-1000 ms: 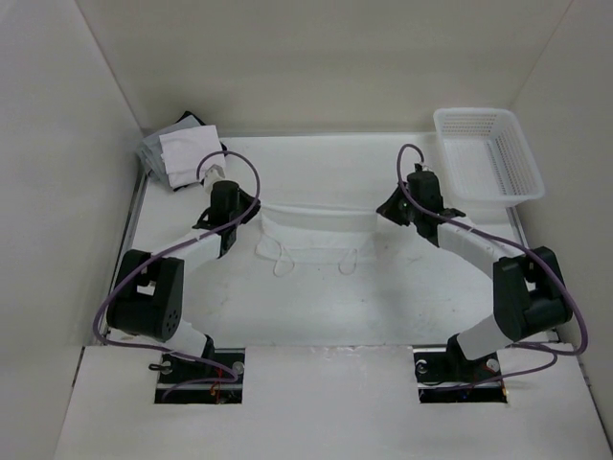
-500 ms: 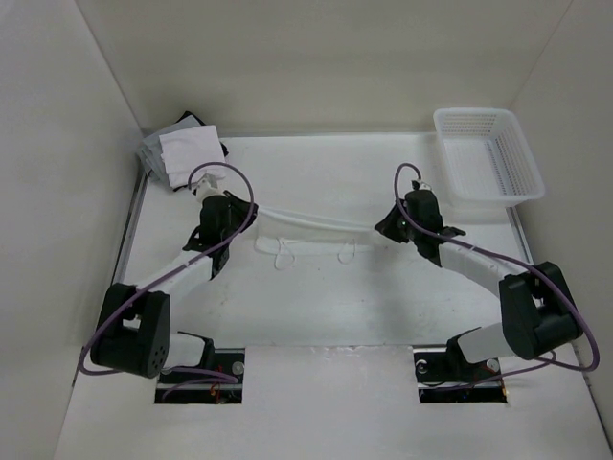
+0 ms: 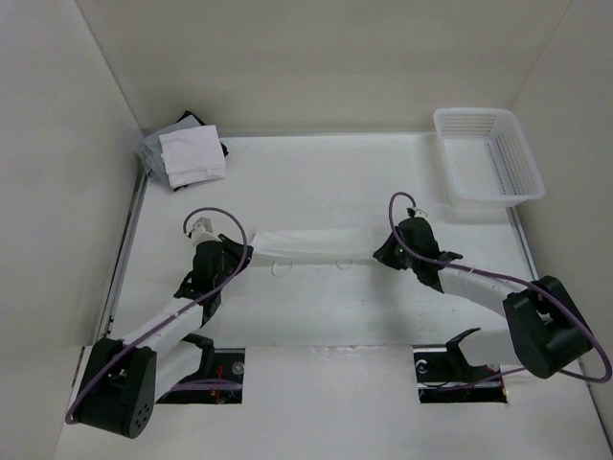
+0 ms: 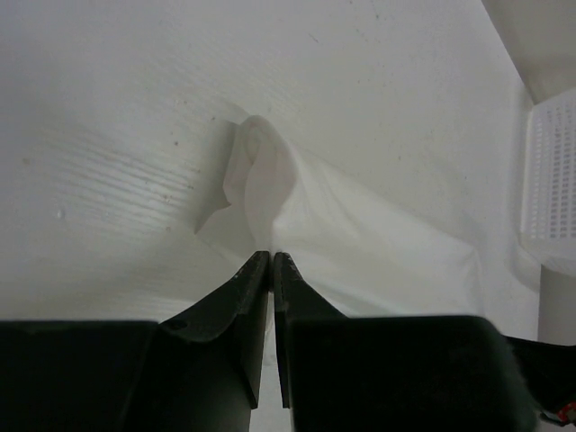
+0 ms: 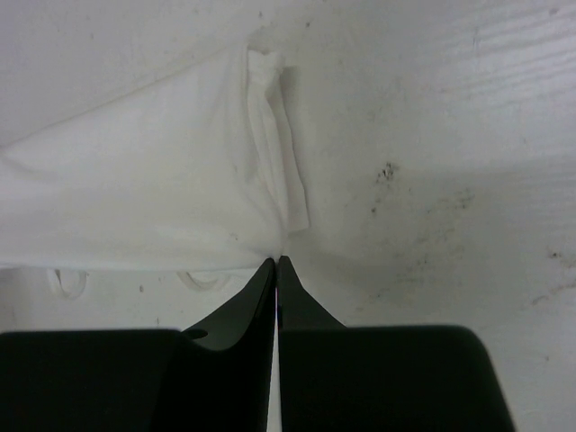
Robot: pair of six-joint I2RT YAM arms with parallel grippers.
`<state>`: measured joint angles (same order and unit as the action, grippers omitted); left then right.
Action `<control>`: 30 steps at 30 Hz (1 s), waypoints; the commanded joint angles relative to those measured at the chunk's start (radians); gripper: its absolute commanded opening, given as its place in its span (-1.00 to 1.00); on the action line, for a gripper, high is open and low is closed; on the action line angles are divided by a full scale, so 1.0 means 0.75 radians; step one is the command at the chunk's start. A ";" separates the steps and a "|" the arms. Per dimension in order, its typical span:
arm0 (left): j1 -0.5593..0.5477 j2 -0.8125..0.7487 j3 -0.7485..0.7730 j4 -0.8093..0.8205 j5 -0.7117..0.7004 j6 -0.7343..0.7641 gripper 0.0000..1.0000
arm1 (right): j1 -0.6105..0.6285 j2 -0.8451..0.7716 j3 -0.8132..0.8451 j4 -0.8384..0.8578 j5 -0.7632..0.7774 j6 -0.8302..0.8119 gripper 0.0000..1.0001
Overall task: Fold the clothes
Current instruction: Fold the tank top
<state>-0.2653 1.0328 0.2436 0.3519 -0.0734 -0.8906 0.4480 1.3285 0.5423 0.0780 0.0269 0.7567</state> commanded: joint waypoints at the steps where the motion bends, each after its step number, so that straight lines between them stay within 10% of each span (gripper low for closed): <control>1: 0.003 -0.090 -0.089 -0.015 -0.023 -0.013 -0.87 | 0.031 -0.047 -0.056 0.025 0.068 0.055 -0.91; 13: 0.020 -0.348 -0.053 -0.271 -0.082 -0.048 -0.31 | 0.050 -0.151 -0.075 0.000 0.054 0.040 0.04; 21: -0.355 0.046 0.184 -0.071 -0.217 -0.046 -0.31 | -0.067 0.118 0.007 0.188 -0.107 0.048 0.05; 30: -0.271 0.377 0.134 0.212 -0.209 -0.074 -0.33 | -0.081 0.276 -0.021 0.311 -0.191 0.167 -0.05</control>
<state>-0.5056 1.2812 0.3660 0.3786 -0.2077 -0.9325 0.3923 1.5005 0.5362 0.2768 -0.0811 0.8471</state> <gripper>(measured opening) 0.341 0.479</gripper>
